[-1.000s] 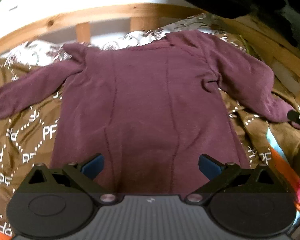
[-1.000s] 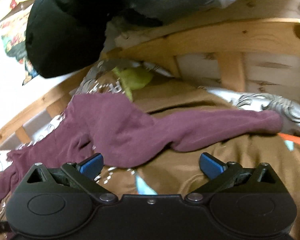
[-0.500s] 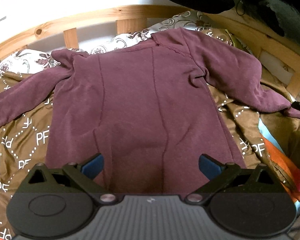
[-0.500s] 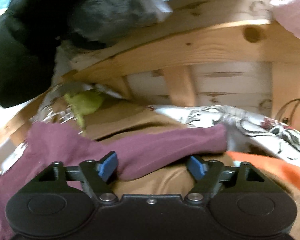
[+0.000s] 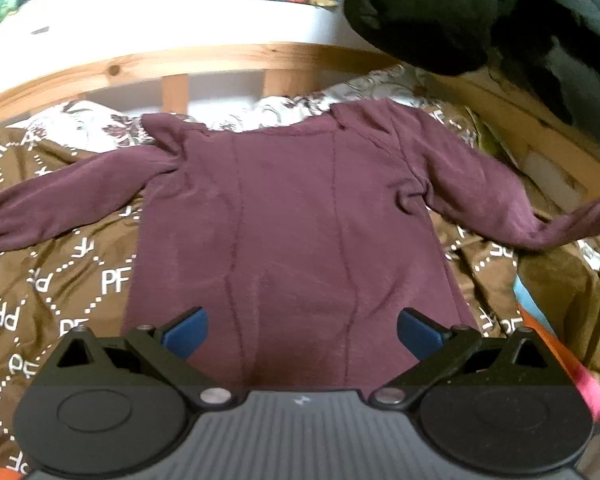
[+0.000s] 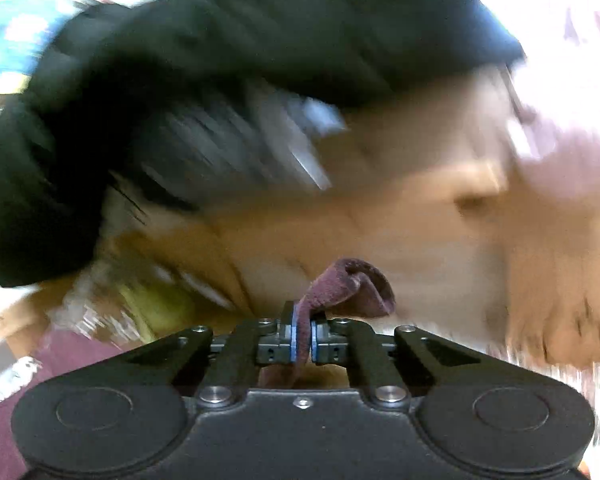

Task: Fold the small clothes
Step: 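Carry the gripped sleeve with the right tool across the shirt body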

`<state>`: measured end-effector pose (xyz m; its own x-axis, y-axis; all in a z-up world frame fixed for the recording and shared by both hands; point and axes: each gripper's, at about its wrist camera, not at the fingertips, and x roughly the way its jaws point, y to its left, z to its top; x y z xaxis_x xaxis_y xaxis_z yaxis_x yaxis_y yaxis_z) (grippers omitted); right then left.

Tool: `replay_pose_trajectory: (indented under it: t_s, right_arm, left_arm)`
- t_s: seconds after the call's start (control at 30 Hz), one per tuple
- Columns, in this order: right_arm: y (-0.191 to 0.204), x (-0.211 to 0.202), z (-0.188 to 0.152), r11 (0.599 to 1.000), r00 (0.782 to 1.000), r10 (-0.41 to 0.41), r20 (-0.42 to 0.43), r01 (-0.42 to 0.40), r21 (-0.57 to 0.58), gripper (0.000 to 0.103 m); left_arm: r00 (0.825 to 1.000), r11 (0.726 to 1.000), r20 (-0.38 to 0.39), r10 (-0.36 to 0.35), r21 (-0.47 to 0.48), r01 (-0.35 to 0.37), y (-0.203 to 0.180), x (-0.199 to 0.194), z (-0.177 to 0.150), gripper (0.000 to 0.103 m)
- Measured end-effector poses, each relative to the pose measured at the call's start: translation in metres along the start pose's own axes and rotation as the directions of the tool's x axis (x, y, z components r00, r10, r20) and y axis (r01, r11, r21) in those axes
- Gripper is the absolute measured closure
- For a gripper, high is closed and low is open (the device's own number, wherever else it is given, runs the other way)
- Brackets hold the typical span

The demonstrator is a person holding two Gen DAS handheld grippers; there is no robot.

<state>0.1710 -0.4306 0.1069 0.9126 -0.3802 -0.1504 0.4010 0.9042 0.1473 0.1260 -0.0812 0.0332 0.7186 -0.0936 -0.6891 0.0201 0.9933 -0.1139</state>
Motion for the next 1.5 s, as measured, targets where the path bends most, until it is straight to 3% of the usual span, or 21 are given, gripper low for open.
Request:
replay_pose_trajectory:
  t_s: [0.07, 0.13, 0.23, 0.33, 0.43, 0.53, 0.63, 0.77, 0.93, 1.03, 1.1, 1.13, 1.2, 1.27, 1.37, 1.43, 1.5]
  right_arm:
    - [0.021, -0.013, 0.012, 0.993, 0.992, 0.087, 0.086, -0.080, -0.082, 0.097]
    - [0.046, -0.024, 0.020, 0.972, 0.971, 0.196, 0.136, -0.174, -0.158, 0.097]
    - [0.089, -0.036, 0.022, 0.910, 0.921, 0.362, 0.148, -0.314, -0.271, 0.097]
    - [0.129, -0.052, 0.011, 0.808, 0.842, 0.529, 0.100, -0.464, -0.363, 0.097]
    - [0.165, -0.070, -0.011, 0.678, 0.748, 0.664, 0.006, -0.598, -0.428, 0.097]
    - [0.187, -0.088, -0.037, 0.531, 0.635, 0.763, -0.117, -0.720, -0.446, 0.097]
    - [0.200, -0.106, -0.063, 0.402, 0.538, 0.812, -0.224, -0.796, -0.452, 0.098]
    - [0.209, -0.111, -0.093, 0.279, 0.432, 0.822, -0.372, -0.874, -0.399, 0.098]
    - [0.210, -0.112, -0.120, 0.199, 0.348, 0.794, -0.498, -0.924, -0.328, 0.095]
    - [0.203, -0.112, -0.127, 0.154, 0.286, 0.776, -0.562, -0.950, -0.270, 0.074]
    - [0.195, -0.113, -0.126, 0.118, 0.249, 0.765, -0.593, -0.961, -0.251, 0.046]
    - [0.190, -0.113, -0.125, 0.100, 0.235, 0.762, -0.604, -0.963, -0.249, 0.040]
    - [0.181, -0.110, -0.121, 0.079, 0.225, 0.758, -0.612, -0.963, -0.256, 0.030]
    - [0.170, -0.104, -0.115, 0.099, 0.254, 0.753, -0.607, -0.956, -0.278, 0.023]
    - [0.157, -0.080, -0.101, 0.234, 0.357, 0.751, -0.556, -0.930, -0.283, 0.015]
    - [0.151, -0.056, -0.094, 0.355, 0.441, 0.726, -0.528, -0.897, -0.263, 0.015]
    - [0.144, -0.029, -0.091, 0.474, 0.537, 0.685, -0.493, -0.842, -0.259, 0.015]
  left_arm:
    - [1.000, 1.000, 0.012, 0.013, -0.029, -0.013, 0.009, -0.003, 0.000, 0.001]
    - [0.999, 0.997, 0.023, 0.049, -0.067, -0.048, 0.019, -0.006, 0.002, 0.001]
    - [0.985, 0.978, 0.035, 0.167, -0.132, -0.161, 0.036, -0.009, 0.004, 0.001]
    - [0.961, 0.945, 0.041, 0.272, -0.202, -0.259, 0.055, -0.014, 0.004, 0.001]
    - [0.936, 0.907, 0.047, 0.348, -0.269, -0.324, 0.075, -0.021, 0.005, 0.001]
    - [0.917, 0.873, 0.042, 0.397, -0.326, -0.363, 0.091, -0.026, 0.004, 0.001]
    - [0.897, 0.847, 0.046, 0.440, -0.355, -0.396, 0.100, -0.033, 0.000, 0.001]
    - [0.877, 0.821, 0.048, 0.479, -0.378, -0.428, 0.105, -0.037, -0.002, 0.001]
    - [0.868, 0.813, 0.044, 0.495, -0.376, -0.444, 0.101, -0.034, -0.002, 0.001]
    - [0.866, 0.820, 0.050, 0.498, -0.353, -0.451, 0.094, -0.031, -0.001, 0.001]
    - [0.863, 0.822, 0.056, 0.503, -0.340, -0.457, 0.091, -0.031, -0.001, 0.001]
    - [0.862, 0.822, 0.058, 0.504, -0.339, -0.458, 0.090, -0.031, -0.001, 0.001]
    - [0.862, 0.822, 0.056, 0.504, -0.338, -0.459, 0.088, -0.028, 0.000, 0.001]
    - [0.869, 0.827, 0.052, 0.493, -0.339, -0.449, 0.087, -0.025, 0.000, 0.001]
    - [0.893, 0.851, 0.042, 0.449, -0.326, -0.412, 0.083, -0.015, -0.003, 0.001]
    - [0.915, 0.874, 0.015, 0.404, -0.300, -0.382, 0.078, -0.003, -0.005, 0.001]
    - [0.926, 0.893, -0.025, 0.377, -0.255, -0.371, 0.070, 0.012, -0.009, 0.001]
